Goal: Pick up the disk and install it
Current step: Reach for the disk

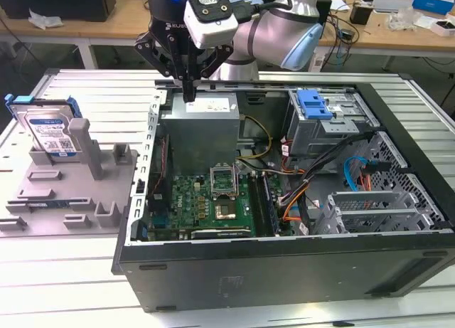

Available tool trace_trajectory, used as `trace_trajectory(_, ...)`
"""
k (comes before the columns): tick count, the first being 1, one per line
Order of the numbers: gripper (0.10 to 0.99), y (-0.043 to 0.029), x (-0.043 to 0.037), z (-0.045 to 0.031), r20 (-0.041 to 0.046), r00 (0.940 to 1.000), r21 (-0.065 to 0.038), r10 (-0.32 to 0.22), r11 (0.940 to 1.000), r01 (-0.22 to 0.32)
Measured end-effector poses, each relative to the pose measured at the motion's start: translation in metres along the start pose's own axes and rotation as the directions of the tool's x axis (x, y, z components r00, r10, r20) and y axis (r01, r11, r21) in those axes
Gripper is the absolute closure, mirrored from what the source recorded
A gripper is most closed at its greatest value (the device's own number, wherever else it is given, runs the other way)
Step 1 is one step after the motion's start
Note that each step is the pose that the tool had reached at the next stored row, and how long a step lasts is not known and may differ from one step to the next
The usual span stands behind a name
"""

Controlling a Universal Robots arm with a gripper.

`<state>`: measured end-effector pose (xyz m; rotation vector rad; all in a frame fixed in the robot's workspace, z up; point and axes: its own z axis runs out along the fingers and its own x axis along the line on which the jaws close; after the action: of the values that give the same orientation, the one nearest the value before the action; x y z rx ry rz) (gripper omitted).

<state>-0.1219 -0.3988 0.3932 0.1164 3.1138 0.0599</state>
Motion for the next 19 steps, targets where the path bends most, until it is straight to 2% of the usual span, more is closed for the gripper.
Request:
trace_trajectory(2, 0.980, 0.0002, 0.0017, 0.0001, -0.0022, 1.0000, 0.000, 0.000, 1.0000, 0.000)
trace_trajectory(7, 0.980, 0.0048, 0.0235, -0.0001, -0.0033, 1.0000, 0.000, 0.000, 1.0000, 0.000)
trace_trajectory(9, 0.980, 0.0098, 0.0351, 0.0001, -0.0036, 1.0000, 0.000, 0.000, 1.0000, 0.000)
trace_trajectory(12, 0.980, 0.0153, 0.0473, 0.0007, -0.0037, 1.0000, 0.000, 0.000, 1.0000, 0.000)
trace_trajectory(19, 0.980, 0.0311, 0.0824, 0.0021, -0.0045, 1.0000, 0.000, 0.000, 1.0000, 0.000)
